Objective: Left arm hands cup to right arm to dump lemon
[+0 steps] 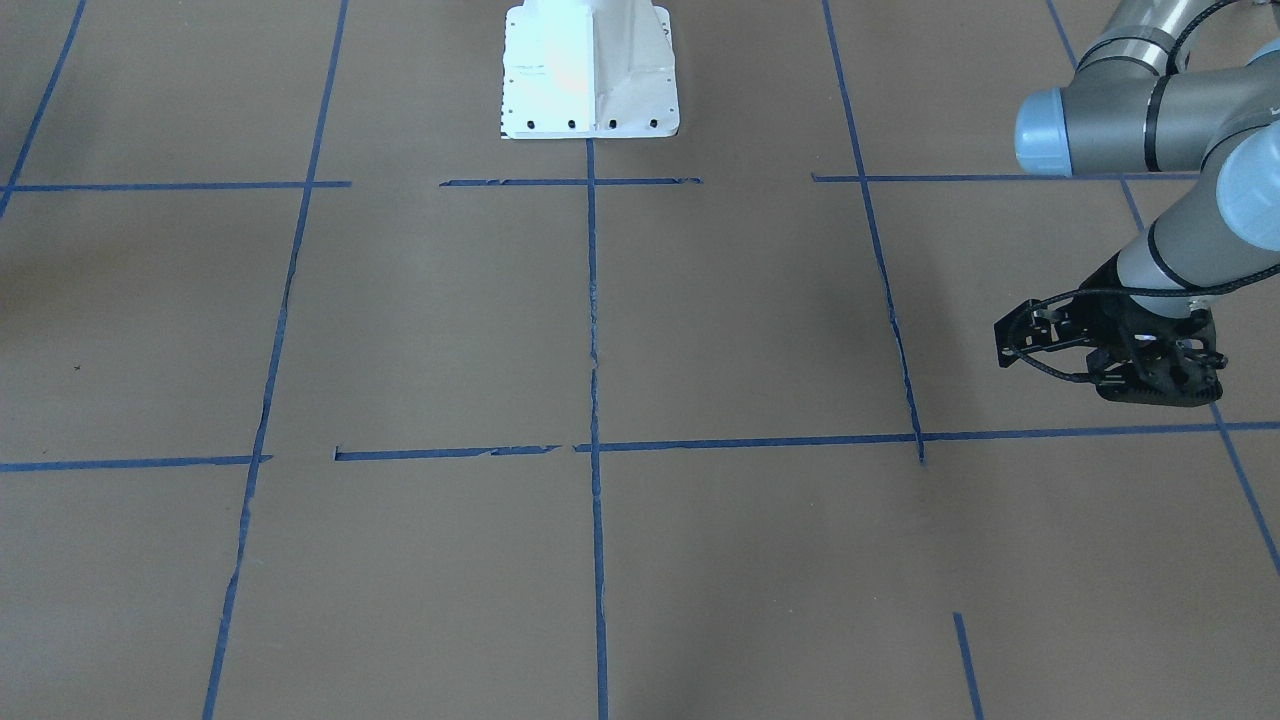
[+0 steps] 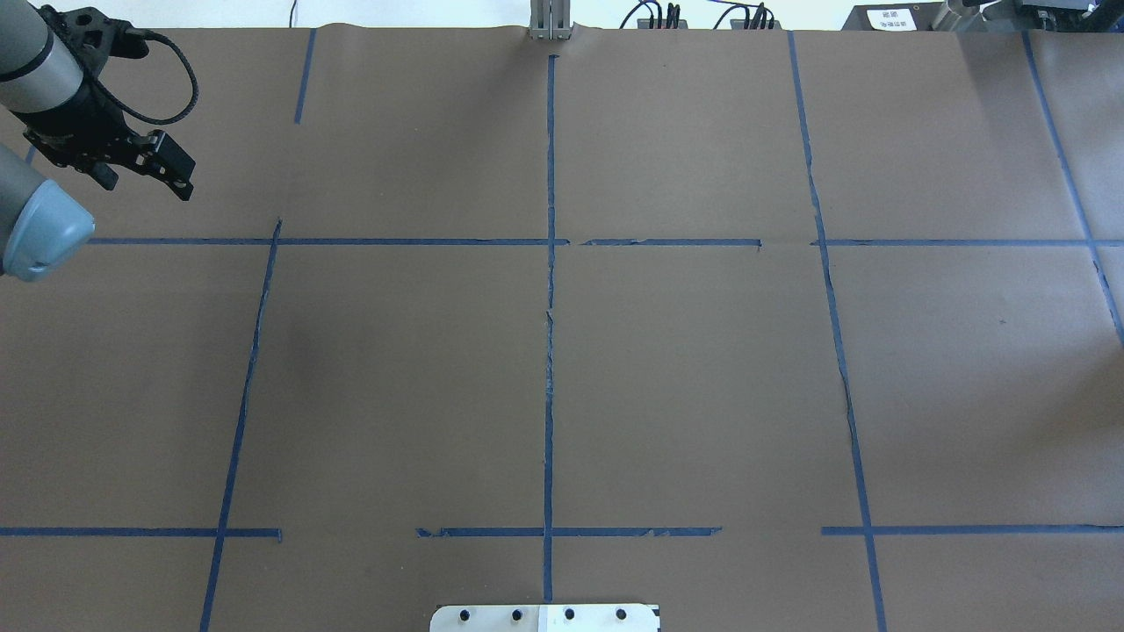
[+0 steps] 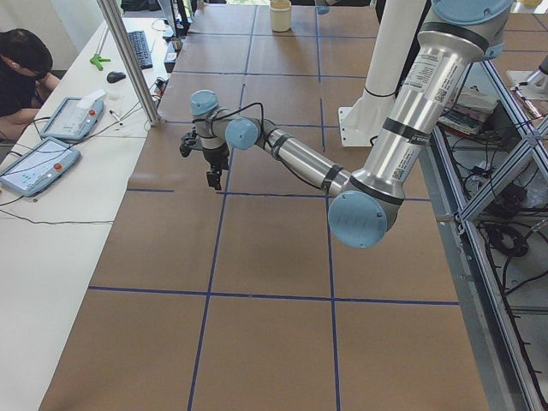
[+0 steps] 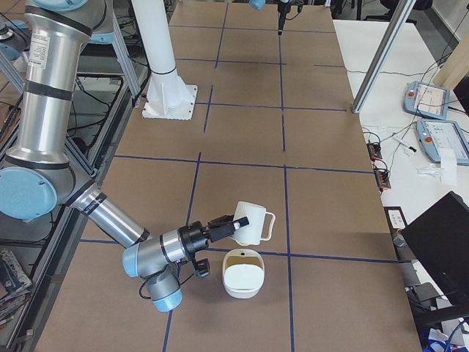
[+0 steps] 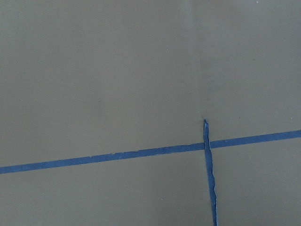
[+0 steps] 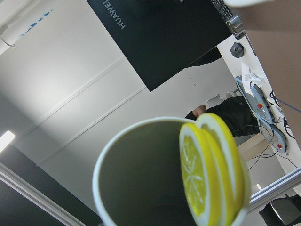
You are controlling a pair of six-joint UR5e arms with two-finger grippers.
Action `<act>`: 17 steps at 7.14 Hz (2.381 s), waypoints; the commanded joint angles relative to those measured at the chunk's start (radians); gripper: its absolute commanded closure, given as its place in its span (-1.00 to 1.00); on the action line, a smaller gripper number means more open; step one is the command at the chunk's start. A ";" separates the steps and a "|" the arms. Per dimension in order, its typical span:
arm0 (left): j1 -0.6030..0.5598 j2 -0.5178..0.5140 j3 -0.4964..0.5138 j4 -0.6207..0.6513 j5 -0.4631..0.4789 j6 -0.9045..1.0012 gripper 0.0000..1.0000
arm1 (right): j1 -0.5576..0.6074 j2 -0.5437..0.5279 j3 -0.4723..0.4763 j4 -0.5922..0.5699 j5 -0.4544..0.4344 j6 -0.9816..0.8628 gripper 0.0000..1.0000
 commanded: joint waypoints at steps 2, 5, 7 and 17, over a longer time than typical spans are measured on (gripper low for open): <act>0.000 -0.001 0.000 0.000 0.000 0.000 -1.00 | -0.001 0.017 -0.004 -0.003 -0.020 0.034 0.80; 0.000 -0.001 0.000 0.000 0.000 0.000 -1.00 | -0.001 0.025 -0.013 -0.003 -0.020 0.036 0.79; 0.000 -0.001 0.000 0.000 0.000 0.000 -1.00 | -0.001 0.025 -0.015 -0.003 -0.019 0.036 0.77; 0.006 0.003 0.012 -0.006 -0.006 0.002 -1.00 | 0.004 -0.005 0.005 -0.041 0.361 -1.113 0.59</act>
